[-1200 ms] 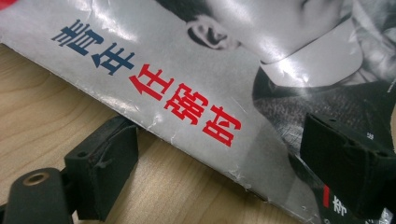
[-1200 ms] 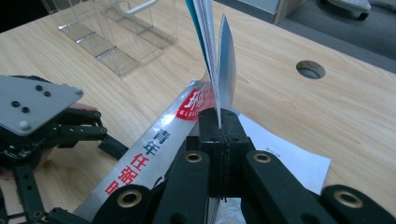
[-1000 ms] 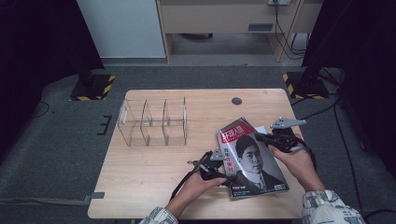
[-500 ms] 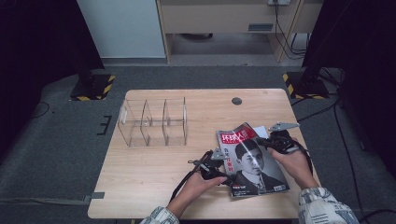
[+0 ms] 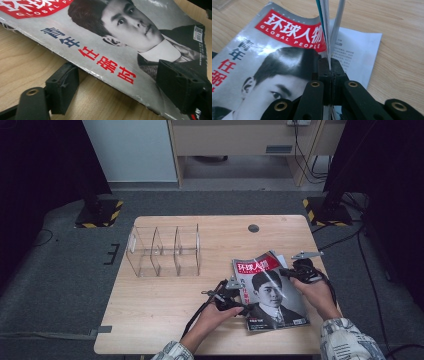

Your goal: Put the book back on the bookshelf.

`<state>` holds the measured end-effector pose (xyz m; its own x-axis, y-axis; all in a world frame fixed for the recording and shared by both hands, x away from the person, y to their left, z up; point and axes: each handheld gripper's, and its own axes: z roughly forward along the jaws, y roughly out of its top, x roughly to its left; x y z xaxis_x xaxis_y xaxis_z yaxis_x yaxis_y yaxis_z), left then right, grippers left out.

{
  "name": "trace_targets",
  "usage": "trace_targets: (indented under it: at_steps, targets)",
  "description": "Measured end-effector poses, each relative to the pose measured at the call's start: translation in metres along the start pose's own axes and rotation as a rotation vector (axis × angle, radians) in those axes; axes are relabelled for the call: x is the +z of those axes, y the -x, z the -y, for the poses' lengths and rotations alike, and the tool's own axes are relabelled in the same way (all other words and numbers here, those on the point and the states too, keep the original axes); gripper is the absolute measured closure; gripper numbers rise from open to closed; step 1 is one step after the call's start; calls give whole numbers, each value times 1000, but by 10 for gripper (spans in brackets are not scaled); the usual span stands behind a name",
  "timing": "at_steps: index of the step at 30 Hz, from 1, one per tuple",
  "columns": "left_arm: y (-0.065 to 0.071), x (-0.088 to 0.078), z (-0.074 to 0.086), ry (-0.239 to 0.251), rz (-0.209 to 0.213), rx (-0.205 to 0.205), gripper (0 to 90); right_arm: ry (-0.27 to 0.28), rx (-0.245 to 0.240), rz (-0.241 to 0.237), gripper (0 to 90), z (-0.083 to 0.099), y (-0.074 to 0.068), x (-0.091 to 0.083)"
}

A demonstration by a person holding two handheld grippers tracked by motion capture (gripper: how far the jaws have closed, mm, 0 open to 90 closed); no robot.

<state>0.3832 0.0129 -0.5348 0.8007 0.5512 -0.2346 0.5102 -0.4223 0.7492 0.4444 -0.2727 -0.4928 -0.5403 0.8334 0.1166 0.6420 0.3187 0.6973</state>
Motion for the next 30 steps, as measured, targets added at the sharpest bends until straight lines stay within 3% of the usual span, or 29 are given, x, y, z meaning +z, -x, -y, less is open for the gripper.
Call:
trace_targets:
  at_steps: [4, 9, 12, 15, 30]
  targets:
    - [-2, -1, 0, 1, 0, -7, 232, 1, 32, -16, 894, 3, 6, 2]
    - [-4, -1, -1, -2, 0, -4, 271, -2, 33, -28, 896, 4, 5, 2]
    - [-4, -2, -2, -14, -1, 2, 273, -9, 23, -25, 896, 4, 1, 1]
    - [-7, -2, -2, -4, -2, -20, 294, -11, 19, -29, 896, 5, -3, 1]
    - [-16, -5, -2, 4, -21, -32, 442, -10, 21, -90, 875, 13, -25, -2]
